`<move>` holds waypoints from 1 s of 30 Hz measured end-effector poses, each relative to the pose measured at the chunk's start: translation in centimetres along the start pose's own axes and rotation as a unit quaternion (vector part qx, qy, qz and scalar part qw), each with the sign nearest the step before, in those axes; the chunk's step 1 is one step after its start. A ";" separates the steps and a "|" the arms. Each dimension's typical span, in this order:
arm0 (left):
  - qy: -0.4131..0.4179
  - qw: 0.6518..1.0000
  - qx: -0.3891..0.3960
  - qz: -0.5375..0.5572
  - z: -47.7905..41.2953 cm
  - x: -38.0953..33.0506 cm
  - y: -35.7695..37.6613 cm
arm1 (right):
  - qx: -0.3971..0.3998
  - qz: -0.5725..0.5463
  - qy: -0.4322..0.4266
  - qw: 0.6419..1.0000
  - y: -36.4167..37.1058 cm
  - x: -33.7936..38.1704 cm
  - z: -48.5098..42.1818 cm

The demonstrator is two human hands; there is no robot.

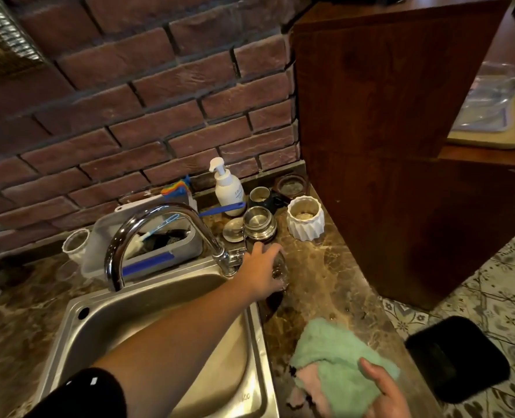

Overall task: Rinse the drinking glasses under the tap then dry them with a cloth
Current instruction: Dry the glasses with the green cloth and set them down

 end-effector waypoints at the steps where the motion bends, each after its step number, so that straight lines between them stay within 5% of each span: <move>1: 0.000 1.000 0.000 0.027 0.8 0.1 -0.4 | 0.038 -0.011 0.007 0.999 -0.6 -0.4 -0.2; 6: 0.027 0.989 -0.020 0.146 7.6 1.0 -3.6 | 0.134 0.017 -0.076 0.988 2.8 0.0 2.6; 11: 0.031 0.961 -0.063 0.267 16.5 2.4 -7.3 | 0.095 0.084 -0.181 0.975 6.1 -2.5 6.6; 14: 0.035 0.938 -0.100 0.329 21.2 3.1 -9.2 | 0.062 0.226 -0.251 0.939 7.1 -5.3 9.5; 17: 0.044 0.920 -0.136 0.366 24.9 3.8 -11.2 | 0.059 0.421 -0.388 0.818 9.5 -8.5 13.0; 18: 0.055 0.911 -0.147 0.382 26.0 3.9 -11.9 | 0.111 0.453 -0.471 0.749 11.1 -9.8 14.9; 21: 0.062 0.880 -0.182 0.434 29.1 5.0 -13.9 | 0.246 0.580 -0.635 0.448 15.4 -14.5 18.2; 22: 0.062 0.874 -0.195 0.440 30.1 5.6 -14.4 | 0.267 0.607 -0.627 0.409 16.2 -15.7 18.6; 26: 0.080 0.850 -0.228 0.468 34.2 8.0 -16.0 | 0.266 0.623 -0.662 0.322 18.2 -19.3 21.3; 28: 0.106 0.837 -0.246 0.478 36.2 8.7 -16.9 | 0.275 0.618 -0.657 0.333 19.2 -20.8 22.2; 30: 0.134 0.834 -0.268 0.464 38.4 9.4 -17.9 | 0.302 0.616 -0.617 0.385 20.2 -22.0 23.0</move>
Point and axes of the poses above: each hand's wrist, its own z-axis away from the middle knuckle, its own y-axis out of the palm, x = y × z, the point moved 6 cm from there along -z, towards the middle knuckle, and after that the axes turned 5 degrees about z, right-handed, at the moved point
